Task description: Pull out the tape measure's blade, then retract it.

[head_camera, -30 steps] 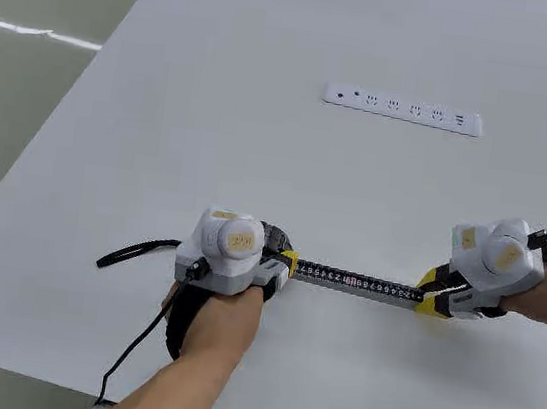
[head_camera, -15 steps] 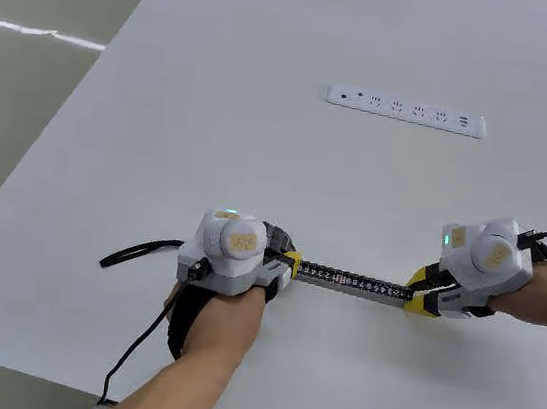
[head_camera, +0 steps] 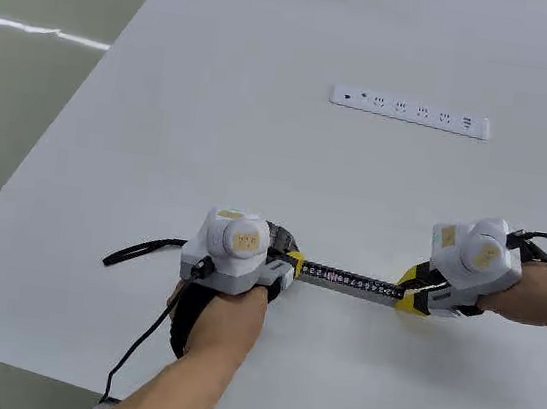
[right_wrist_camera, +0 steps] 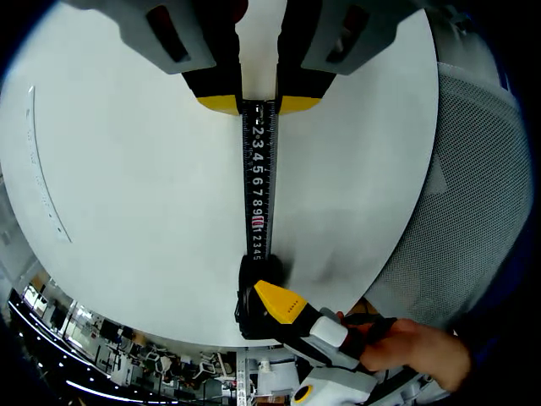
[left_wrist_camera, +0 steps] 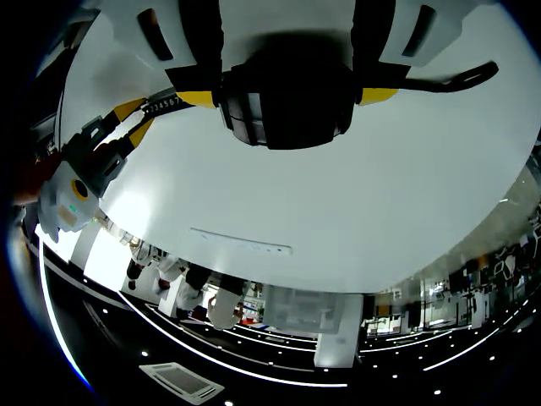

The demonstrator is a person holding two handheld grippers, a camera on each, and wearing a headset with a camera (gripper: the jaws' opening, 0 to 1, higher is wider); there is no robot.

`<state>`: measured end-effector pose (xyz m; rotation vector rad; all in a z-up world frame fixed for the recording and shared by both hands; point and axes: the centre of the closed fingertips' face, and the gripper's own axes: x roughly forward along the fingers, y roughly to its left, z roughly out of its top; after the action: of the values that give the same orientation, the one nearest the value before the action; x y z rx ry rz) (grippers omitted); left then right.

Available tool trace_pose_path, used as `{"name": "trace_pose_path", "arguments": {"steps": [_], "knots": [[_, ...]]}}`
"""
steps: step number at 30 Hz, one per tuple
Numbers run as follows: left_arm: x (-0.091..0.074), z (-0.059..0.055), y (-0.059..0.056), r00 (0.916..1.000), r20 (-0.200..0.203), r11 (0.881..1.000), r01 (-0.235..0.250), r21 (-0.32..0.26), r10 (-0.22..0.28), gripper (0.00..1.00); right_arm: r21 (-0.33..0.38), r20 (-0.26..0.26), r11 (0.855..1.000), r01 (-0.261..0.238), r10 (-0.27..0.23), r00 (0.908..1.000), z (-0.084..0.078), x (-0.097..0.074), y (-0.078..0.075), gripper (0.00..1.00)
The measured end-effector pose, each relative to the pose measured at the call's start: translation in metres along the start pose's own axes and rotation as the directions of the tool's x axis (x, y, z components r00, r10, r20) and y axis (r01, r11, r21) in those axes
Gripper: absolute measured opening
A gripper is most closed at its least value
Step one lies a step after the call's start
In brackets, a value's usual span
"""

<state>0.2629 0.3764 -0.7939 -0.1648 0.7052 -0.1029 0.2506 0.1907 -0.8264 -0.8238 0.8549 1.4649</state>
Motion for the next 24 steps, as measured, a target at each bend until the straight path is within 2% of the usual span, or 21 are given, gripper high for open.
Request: {"name": "trace_pose_path", "arguments": {"steps": [14, 24], "knots": [[0.000, 0.000, 0.000, 1.0000, -0.002, 1.000, 0.004, -0.005, -0.004, 0.58, -0.014, 0.013, 1.000, -0.013, 0.014, 0.9998, 0.021, 0.011, 0.001, 0.12], [-0.001, 0.000, 0.000, 1.0000, -0.004, 1.000, 0.007, -0.011, -0.007, 0.58, -0.019, 0.025, 1.000, -0.012, 0.012, 0.9996, 0.029, 0.015, 0.001, 0.12]]}}
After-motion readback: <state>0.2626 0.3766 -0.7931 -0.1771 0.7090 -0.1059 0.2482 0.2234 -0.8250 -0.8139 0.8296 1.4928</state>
